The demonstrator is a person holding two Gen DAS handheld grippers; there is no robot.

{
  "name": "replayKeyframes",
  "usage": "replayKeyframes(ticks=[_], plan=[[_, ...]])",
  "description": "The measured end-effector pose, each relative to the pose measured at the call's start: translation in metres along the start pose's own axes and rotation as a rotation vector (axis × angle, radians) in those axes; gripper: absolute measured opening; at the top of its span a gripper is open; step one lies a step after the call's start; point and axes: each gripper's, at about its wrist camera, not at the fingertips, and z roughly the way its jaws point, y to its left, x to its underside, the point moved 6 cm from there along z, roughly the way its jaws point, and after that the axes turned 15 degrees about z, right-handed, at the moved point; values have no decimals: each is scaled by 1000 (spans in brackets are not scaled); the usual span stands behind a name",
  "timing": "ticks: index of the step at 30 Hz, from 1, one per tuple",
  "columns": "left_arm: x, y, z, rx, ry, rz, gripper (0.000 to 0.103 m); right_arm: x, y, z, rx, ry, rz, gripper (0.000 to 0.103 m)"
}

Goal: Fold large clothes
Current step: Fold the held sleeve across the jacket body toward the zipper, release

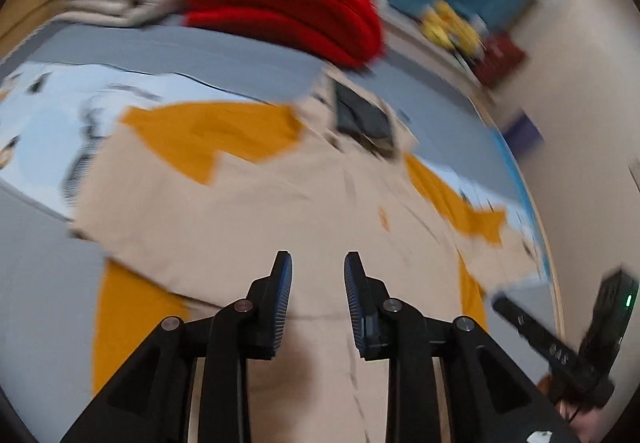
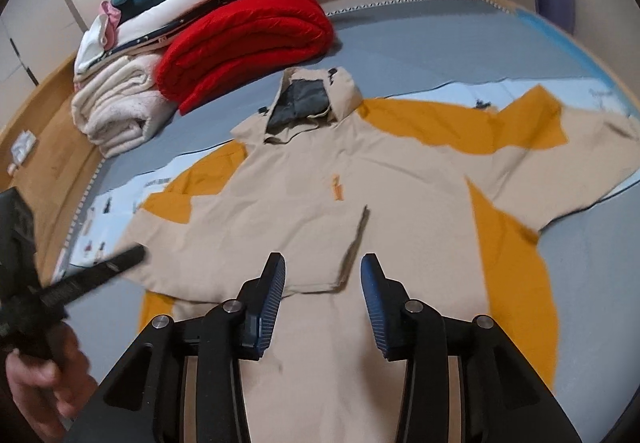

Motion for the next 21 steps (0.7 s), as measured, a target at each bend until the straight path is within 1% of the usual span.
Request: replayKeyframes(ticks=[1,2,4,5,7,8,9,11,12,14,15,17,21], plan=[[0,9,0,-44,-15,2,24,1,-2,2,-1,0,14,41],[0,21,2,-114,-20,31,24,1,-5,6,-2,0,31,40],[0,31,14,-231,-7,94,24,3,-11,18,0,19,62,23],[3,33,22,-239,6,98,24,5,-15,25,0,32,77,23],[1,30,28,-176,20,95,24,7,-21,42,-4,65,106,23],[-1,27,29,-157,22,116,24,8,-25,52,-2,89,135,23],[-2,26,29,-165,15,143,24,8,-28,57,-11,101,162,24],[-6,27,32,-218,7,191,24,7,-29,73,-30,132,197,24],[-7,29,34,-224,12,191,24,7,-29,80,-29,148,202,26],[-11,34,38,-204,6,158,24,8,-30,95,-34,184,220,34],[-13,37,40,-206,5,148,24,9,-30,103,-32,201,231,39],[-18,42,41,-205,-2,139,24,12,-34,116,-24,225,255,39],[-28,51,39,-212,-26,125,24,22,-43,143,-16,305,319,40]])
